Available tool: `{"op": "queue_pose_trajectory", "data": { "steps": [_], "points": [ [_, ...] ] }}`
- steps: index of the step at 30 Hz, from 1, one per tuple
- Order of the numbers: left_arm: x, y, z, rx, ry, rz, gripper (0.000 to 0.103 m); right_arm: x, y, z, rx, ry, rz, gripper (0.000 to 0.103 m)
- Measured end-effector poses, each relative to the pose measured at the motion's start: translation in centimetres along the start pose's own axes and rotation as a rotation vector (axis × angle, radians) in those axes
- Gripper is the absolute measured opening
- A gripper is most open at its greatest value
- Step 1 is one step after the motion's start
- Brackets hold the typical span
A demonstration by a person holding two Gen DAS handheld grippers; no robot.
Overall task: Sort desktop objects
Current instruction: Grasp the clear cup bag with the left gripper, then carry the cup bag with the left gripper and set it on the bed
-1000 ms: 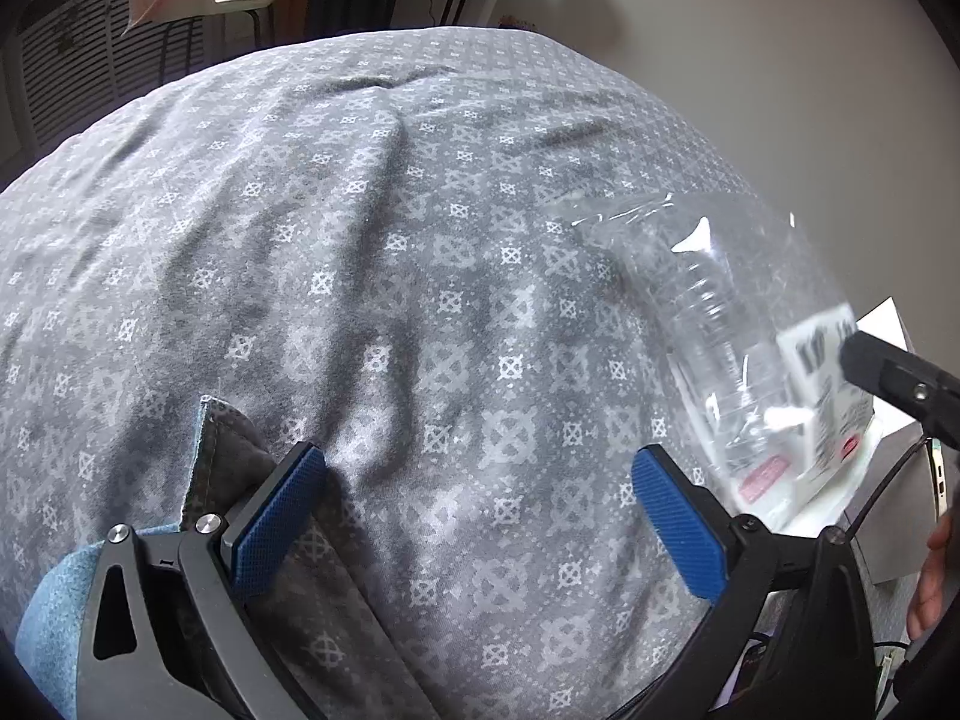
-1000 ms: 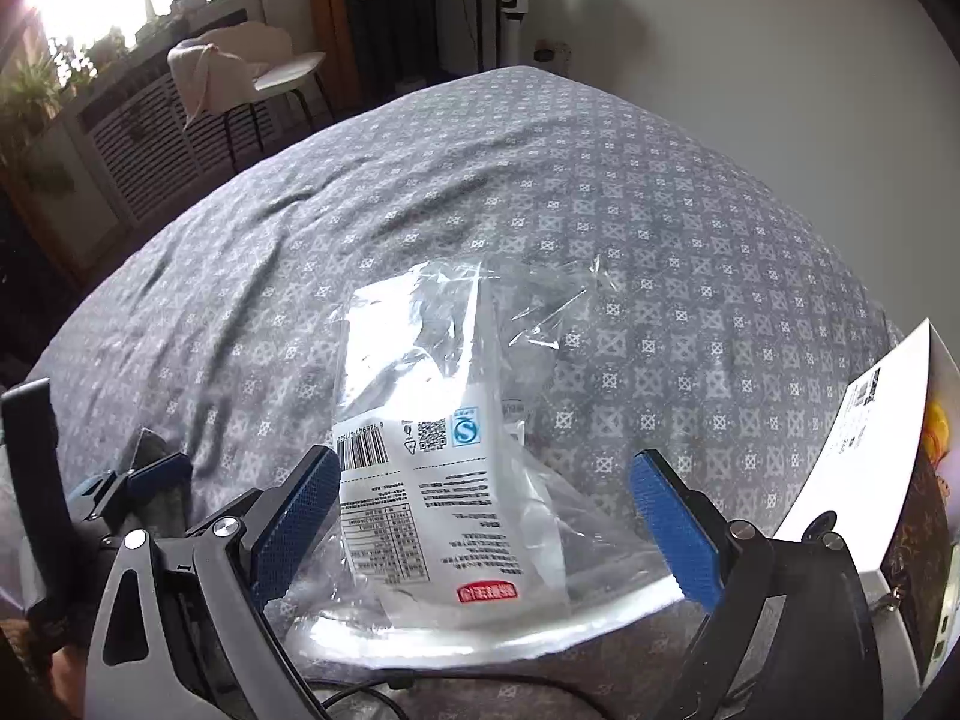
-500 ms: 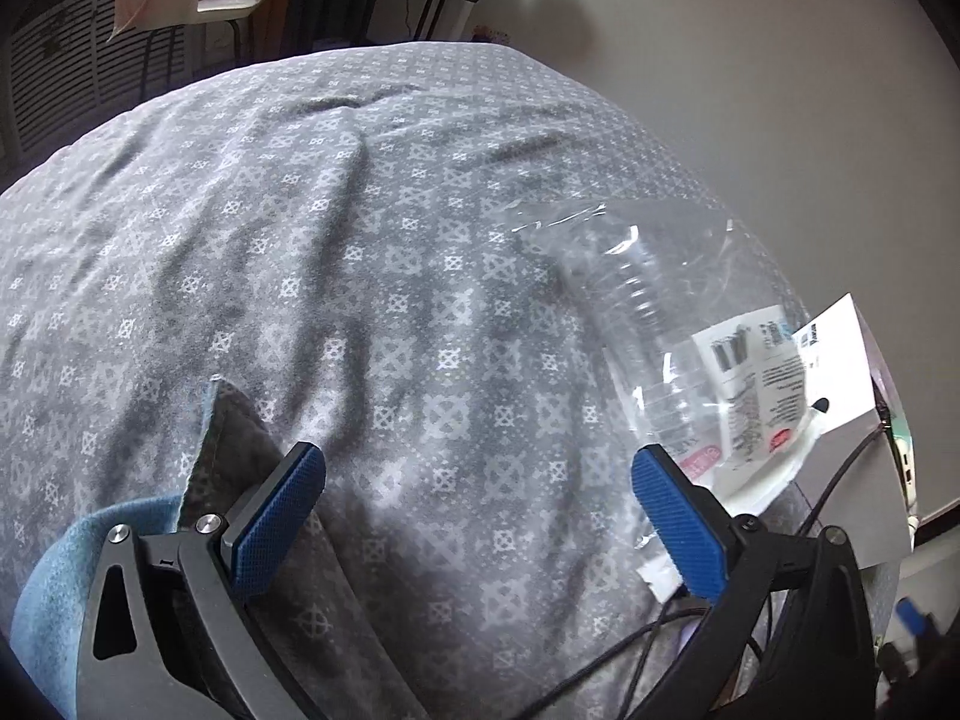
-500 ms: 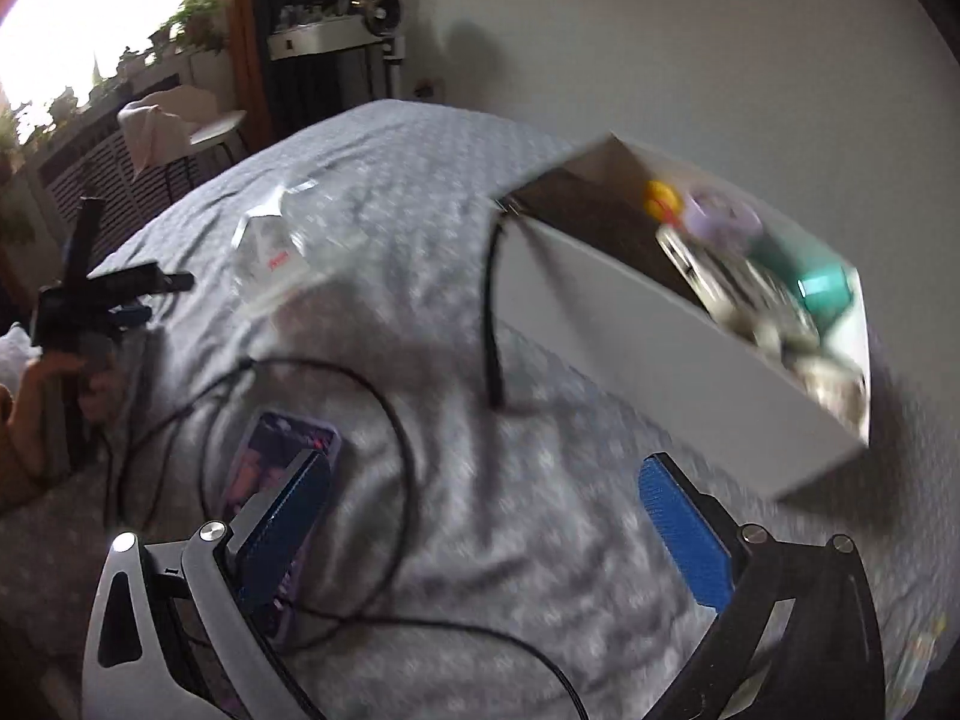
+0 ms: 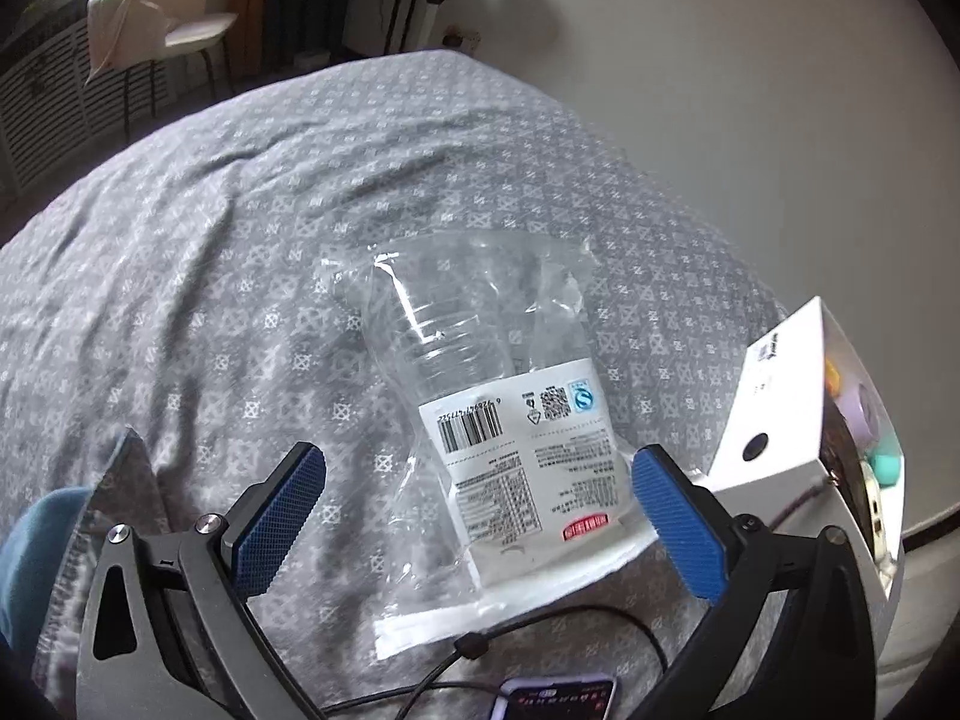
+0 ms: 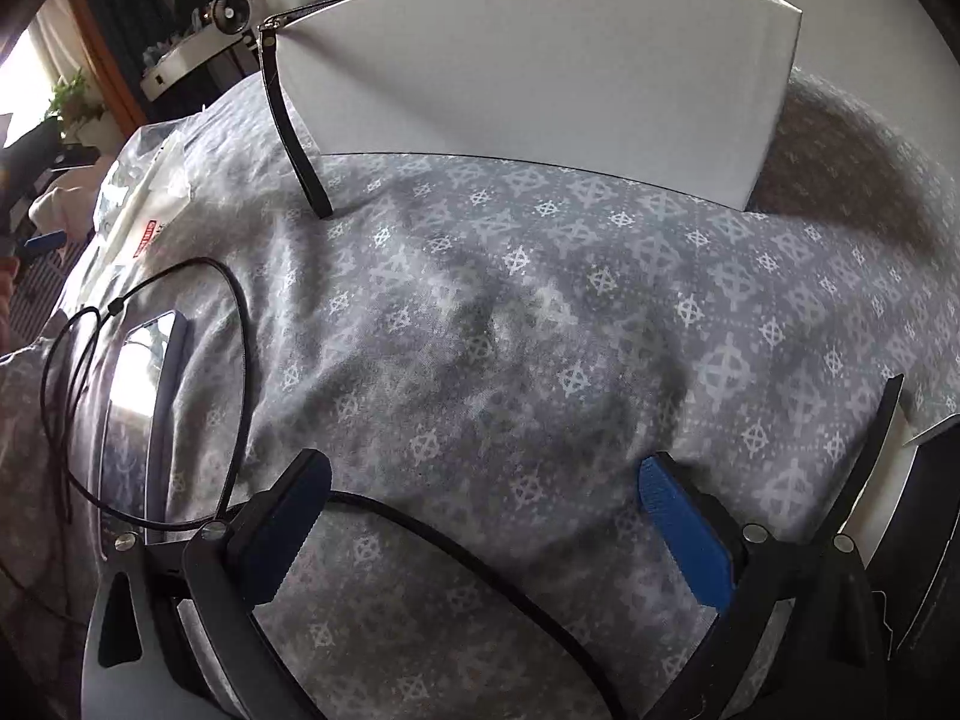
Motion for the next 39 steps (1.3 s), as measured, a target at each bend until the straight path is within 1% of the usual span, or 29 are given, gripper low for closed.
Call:
{"op": "queue_pose_trajectory", "data": {
  "steps": [2, 3, 4, 6, 7, 8, 11, 13, 15, 16, 17, 18, 20, 22, 26, 30, 34, 36, 37, 39],
  "points": [
    [-0.3, 0.6, 2.0, 0.005, 0.027, -0.023, 0.103, -0.1, -0.1, -0.1, -0.011, 0.003, 0.000, 0.103],
    [-0.2, 0.8, 3.0, 0.016, 0.063, -0.026, 0.103, -0.2, -0.1, -0.1, -0.015, 0.006, 0.000, 0.103],
    [-0.3, 1.1, 4.1, 0.032, 0.087, -0.027, 0.103, -0.2, -0.2, -0.2, -0.017, 0.008, 0.001, 0.103],
    [-0.4, 1.3, 6.5, 0.077, 0.103, -0.020, 0.103, -0.2, -0.2, -0.2, -0.020, 0.011, 0.001, 0.103],
    [-0.6, 1.3, 7.6, 0.096, 0.084, -0.017, 0.103, -0.2, -0.3, -0.1, -0.021, 0.010, 0.000, 0.103],
    [-0.8, 1.3, 8.4, 0.098, 0.052, -0.024, 0.103, -0.2, -0.3, -0.1, -0.023, 0.008, -0.003, 0.103],
    [-1.1, 1.7, 8.7, 0.027, 0.042, 0.013, 0.103, -0.2, -0.4, 0.0, -0.026, 0.001, -0.011, 0.103],
    [-1.2, 1.4, 9.1, 0.021, 0.025, 0.041, 0.103, -0.2, -0.4, 0.0, -0.027, -0.001, -0.015, 0.103],
    [-0.9, 1.1, 9.2, 0.019, 0.038, 0.079, 0.095, -0.3, -0.5, -0.1, -0.029, -0.002, -0.018, 0.103],
    [-0.8, 1.3, 9.0, 0.012, 0.052, 0.105, 0.084, -0.3, -0.5, -0.1, -0.031, -0.002, -0.018, 0.103],
    [-0.7, 1.4, 8.6, 0.010, 0.051, 0.128, 0.078, -0.3, -0.6, -0.1, -0.032, -0.003, -0.019, 0.103],
    [-0.7, 1.5, 8.2, 0.014, 0.032, 0.145, 0.067, -0.3, -0.6, -0.1, -0.033, -0.004, -0.020, 0.103],
    [-0.3, 1.8, 7.2, 0.032, -0.014, 0.165, 0.061, -0.3, -0.6, -0.1, -0.038, -0.004, -0.021, 0.103],
    [0.5, 2.3, 5.2, 0.003, -0.011, 0.198, 0.061, -0.3, -0.6, -0.1, -0.041, -0.003, -0.022, 0.103],
    [2.8, 4.5, -0.7, -0.117, 0.023, 0.276, 0.061, 0.1, -0.5, 0.1, -0.038, -0.010, -0.025, 0.103],
    [5.5, 8.6, -7.5, -0.260, 0.094, 0.347, 0.061, 0.1, -0.6, -0.1, -0.035, -0.017, -0.029, 0.103],
    [8.7, 13.5, -13.0, -0.379, 0.178, 0.387, 0.061, 0.2, -0.7, -0.1, -0.034, -0.022, -0.032, 0.103],
    [10.5, 15.4, -14.5, -0.415, 0.246, 0.411, 0.061, 0.1, -0.6, 0.1, -0.033, -0.025, -0.033, 0.103],
    [11.5, 16.2, -14.7, -0.420, 0.275, 0.412, 0.061, 0.2, -0.6, 0.1, -0.032, -0.027, -0.035, 0.103],
    [13.8, 17.3, -14.2, -0.405, 0.320, 0.392, 0.061, 0.1, -0.4, 0.2, -0.031, -0.029, -0.036, 0.103]
  ]
}}
Point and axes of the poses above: each gripper's, at about its wrist camera, not at the fingertips, and z roughly the way its jaws point, x to its left, y to its top, the point moved 9 cm from there along z, roughly the way its jaws point, and after that the axes turned 6 degrees about z, right-handed, at the moved point
